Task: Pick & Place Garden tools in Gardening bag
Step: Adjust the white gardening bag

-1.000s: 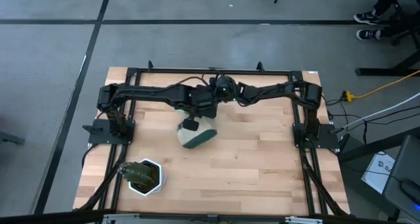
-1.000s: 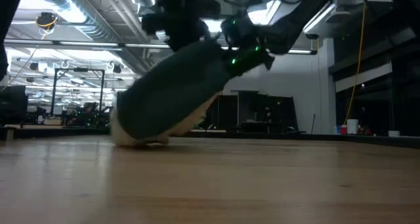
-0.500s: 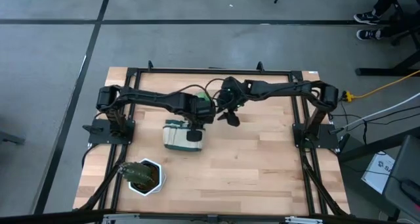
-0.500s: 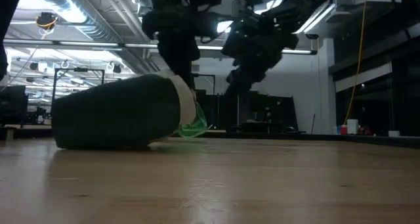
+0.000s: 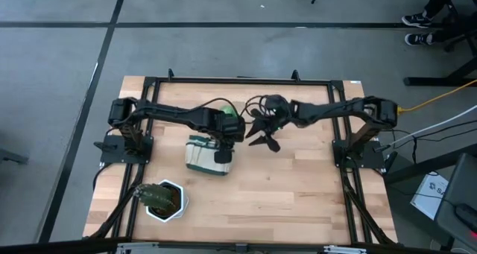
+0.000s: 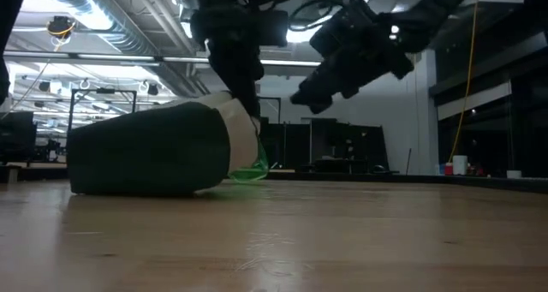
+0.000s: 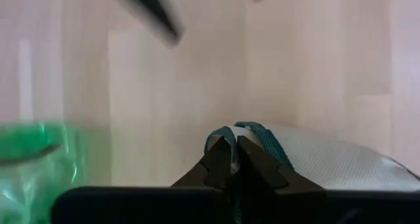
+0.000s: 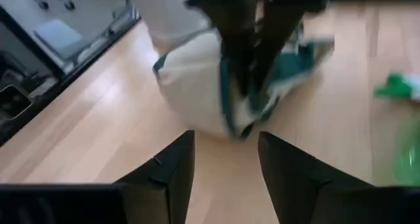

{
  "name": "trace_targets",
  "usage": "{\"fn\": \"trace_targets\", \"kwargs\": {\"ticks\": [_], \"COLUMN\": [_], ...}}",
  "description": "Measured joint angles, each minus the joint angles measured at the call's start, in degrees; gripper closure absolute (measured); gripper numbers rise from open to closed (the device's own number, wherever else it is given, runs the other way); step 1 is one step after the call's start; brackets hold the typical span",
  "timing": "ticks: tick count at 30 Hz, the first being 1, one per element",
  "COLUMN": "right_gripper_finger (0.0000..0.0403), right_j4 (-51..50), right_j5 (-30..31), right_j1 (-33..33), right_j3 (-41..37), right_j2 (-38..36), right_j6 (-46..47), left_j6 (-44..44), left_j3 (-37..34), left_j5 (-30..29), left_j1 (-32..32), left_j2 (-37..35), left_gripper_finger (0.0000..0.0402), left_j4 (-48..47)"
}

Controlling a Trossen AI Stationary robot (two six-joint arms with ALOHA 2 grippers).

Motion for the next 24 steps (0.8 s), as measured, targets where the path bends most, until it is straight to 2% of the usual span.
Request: {"fn": "trace_targets", "kwargs": {"ticks": [3, 6, 10, 15, 18, 21, 24], "right_gripper_finger": [0.0231, 0.0231, 0.0231, 0.0231, 0.0231, 0.0231, 0.0231], "right_j4": [10.7, 15.3, 15.8, 18.4, 20.9, 24.2, 26.9], "right_j5": [0.2, 0.1, 0.0, -6.1, -7.4, -7.3, -2.5], "right_j1": [1.9, 2.7, 2.6, 2.7, 3.0, 3.5, 4.6], "right_j3": [-2.9, -3.8, -4.1, -4.1, -4.1, -4.1, -4.1], "right_j2": [1.8, 3.4, 5.0, 6.4, 6.9, 7.2, 7.2], "right_j6": [1.2, 1.5, 1.9, 1.1, 0.4, -1.0, -2.8], "left_j6": [2.5, 4.2, 6.8, 10.1, 11.0, 10.6, 10.3], "left_j3": [0.1, 0.9, 2.0, 2.8, 2.8, 2.9, 2.9], "left_j5": [-0.1, -1.7, -1.8, -2.3, -4.6, -8.1, -10.6], "left_j1": [-1.6, -3.1, -5.3, -9.0, -11.1, -12.8, -14.1], "left_j2": [-0.1, -0.4, -1.2, -3.8, -6.4, -8.8, -10.9], "left_gripper_finger": [0.0396, 0.0398, 0.0398, 0.0399, 0.0399, 0.0399, 0.0399], "left_j4": [1.6, 1.4, 0.1, -1.0, -0.8, -1.5, -2.1]}}
